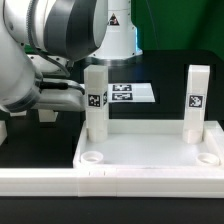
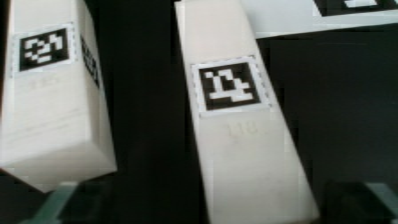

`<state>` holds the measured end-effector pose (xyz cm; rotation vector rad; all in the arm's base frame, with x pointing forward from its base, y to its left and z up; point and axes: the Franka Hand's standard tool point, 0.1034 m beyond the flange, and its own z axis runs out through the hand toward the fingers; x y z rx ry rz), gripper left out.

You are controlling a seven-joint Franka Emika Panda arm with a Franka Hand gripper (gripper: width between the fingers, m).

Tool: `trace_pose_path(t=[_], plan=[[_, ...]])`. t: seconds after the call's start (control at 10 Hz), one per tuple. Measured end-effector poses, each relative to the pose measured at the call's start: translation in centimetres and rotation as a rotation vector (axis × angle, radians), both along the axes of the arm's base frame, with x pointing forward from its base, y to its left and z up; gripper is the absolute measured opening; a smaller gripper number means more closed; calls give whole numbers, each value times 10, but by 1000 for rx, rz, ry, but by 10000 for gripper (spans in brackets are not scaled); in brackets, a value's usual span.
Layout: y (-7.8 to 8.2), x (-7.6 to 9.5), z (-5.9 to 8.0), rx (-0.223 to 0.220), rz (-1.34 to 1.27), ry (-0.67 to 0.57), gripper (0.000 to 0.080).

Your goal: Assemble desk

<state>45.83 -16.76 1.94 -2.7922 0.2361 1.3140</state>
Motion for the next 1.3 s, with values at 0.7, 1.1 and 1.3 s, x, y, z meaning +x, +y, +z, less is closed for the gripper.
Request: trace_pose_path(t=[0.7, 1.1, 1.3], plan=[[-8, -6, 0, 19, 56, -4, 284], [-17, -3, 38, 56, 119, -33, 284], [-5, -3, 62, 63, 110, -43, 284]])
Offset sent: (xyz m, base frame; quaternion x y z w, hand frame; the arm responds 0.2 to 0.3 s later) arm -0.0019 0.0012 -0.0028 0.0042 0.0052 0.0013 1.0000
